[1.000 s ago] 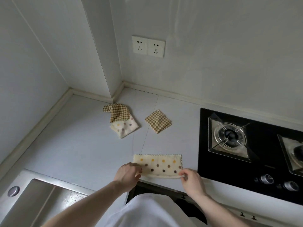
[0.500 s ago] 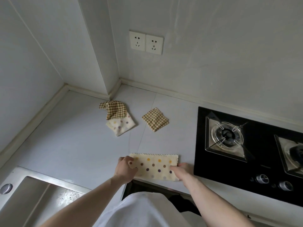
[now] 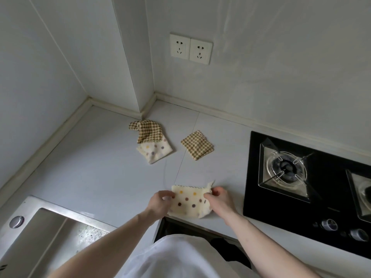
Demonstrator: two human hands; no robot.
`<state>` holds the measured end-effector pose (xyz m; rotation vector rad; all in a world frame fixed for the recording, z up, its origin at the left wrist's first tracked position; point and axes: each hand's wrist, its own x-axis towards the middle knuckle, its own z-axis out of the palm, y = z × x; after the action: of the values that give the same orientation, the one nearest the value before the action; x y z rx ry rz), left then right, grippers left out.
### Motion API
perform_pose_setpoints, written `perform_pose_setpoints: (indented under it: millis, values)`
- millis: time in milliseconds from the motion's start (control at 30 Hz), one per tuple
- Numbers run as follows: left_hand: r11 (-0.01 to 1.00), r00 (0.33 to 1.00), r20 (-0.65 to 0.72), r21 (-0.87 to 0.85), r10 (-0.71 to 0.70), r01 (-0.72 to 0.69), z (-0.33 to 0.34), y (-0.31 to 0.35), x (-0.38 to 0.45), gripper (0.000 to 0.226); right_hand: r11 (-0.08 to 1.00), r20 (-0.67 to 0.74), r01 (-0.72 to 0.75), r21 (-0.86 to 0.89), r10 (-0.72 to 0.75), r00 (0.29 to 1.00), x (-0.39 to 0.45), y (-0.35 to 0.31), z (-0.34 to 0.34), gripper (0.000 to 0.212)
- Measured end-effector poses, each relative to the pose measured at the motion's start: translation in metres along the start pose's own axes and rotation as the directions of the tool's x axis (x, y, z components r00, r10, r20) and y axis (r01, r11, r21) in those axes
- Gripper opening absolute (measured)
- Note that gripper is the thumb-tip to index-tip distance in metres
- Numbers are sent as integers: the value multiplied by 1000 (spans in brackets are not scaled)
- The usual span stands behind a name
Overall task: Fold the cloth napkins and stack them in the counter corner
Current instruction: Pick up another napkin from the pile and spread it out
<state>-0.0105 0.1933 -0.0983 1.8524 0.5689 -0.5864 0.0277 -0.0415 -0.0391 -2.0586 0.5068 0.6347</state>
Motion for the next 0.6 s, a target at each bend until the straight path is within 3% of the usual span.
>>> perform_pose_setpoints:
  millis: [133, 233, 467, 600]
  values:
    - [994, 998, 52, -104, -20, 26, -8, -5, -1, 44, 995, 88, 38, -89, -30, 996, 0, -18, 33, 15]
    - [997, 997, 72, -78, -3, 8, -10, -2, -3, 46, 986, 96, 60, -153, -45, 994, 4, -24, 54, 15]
    - [999, 999, 51, -49, 12, -9, -16, 0, -7, 41, 994, 250, 40, -97, -14, 968, 11, -23, 84, 25]
    - [984, 999, -32, 173, 43, -37, -15, 9, 5, 40, 994, 231, 44, -101, -20, 973, 17, -4, 74, 15]
